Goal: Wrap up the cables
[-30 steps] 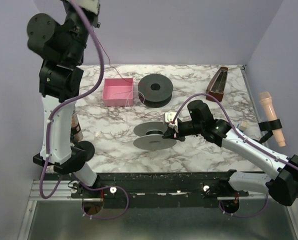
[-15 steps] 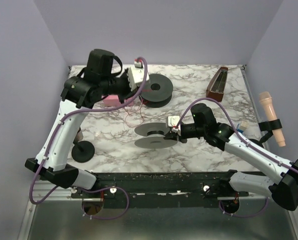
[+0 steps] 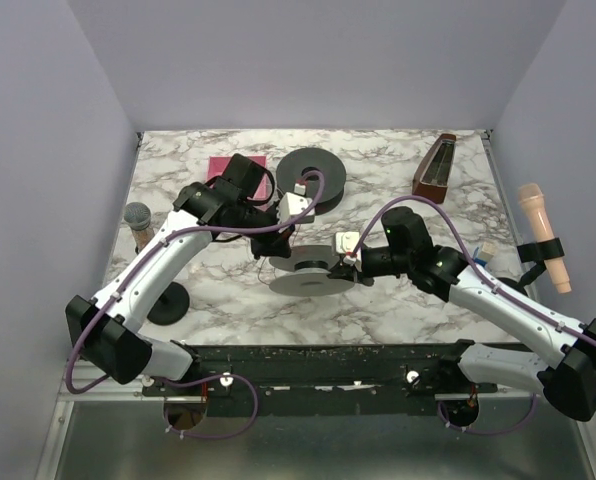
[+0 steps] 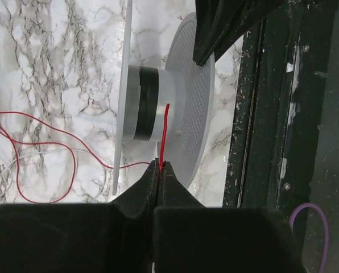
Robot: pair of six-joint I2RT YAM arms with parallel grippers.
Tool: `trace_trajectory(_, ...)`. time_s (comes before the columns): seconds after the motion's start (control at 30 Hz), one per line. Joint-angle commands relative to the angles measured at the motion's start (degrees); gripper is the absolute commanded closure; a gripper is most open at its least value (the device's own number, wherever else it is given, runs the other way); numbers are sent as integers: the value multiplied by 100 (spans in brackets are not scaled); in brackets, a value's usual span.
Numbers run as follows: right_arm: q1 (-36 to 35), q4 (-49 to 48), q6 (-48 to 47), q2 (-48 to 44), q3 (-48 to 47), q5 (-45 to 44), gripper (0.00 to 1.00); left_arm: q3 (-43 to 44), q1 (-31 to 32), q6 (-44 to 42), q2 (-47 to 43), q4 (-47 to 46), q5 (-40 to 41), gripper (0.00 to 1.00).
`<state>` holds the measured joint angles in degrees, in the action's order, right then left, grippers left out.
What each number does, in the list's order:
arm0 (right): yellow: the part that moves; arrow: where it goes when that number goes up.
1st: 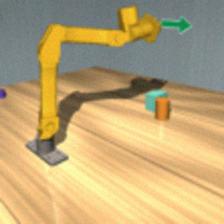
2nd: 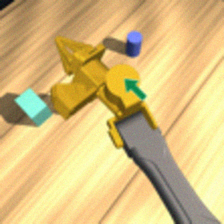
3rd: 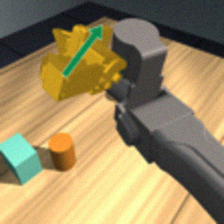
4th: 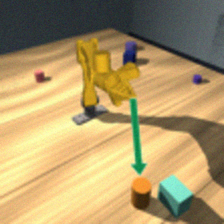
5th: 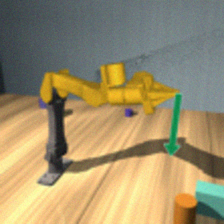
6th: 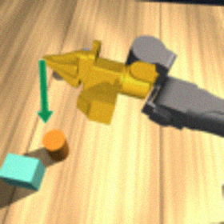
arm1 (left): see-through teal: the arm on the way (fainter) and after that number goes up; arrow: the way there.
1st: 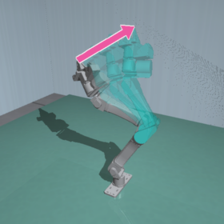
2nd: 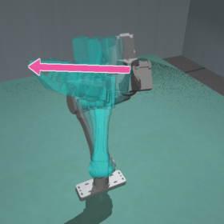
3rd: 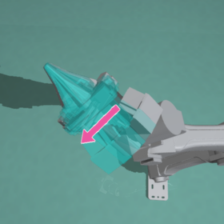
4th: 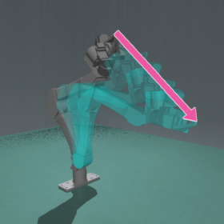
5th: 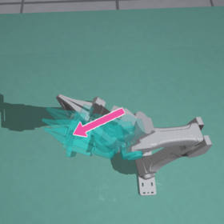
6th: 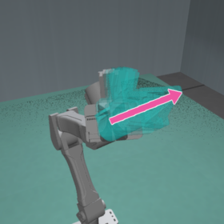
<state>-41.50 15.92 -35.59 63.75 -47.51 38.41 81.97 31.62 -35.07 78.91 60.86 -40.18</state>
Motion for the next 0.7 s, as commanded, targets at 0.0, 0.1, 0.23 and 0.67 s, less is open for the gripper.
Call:
trace_trajectory(0.0, 10, -388, -9, -38, -31, 78, 85, -129, 117, 281, -8, -636, -288, 100)
trace_trajectory(0.1, 19, -406, 96, -108, -74, 166, 76, -190, 117, 343, 10, -698, -262, 100)
trace_trajectory(0.23, 19, -555, 237, -240, -101, 395, 71, -594, 134, 501, 98, -1084, -271, 100)
trace_trajectory(0.67, 27, -678, 386, -178, 22, 333, 69, -480, 266, 343, 405, -1446, -244, 100)
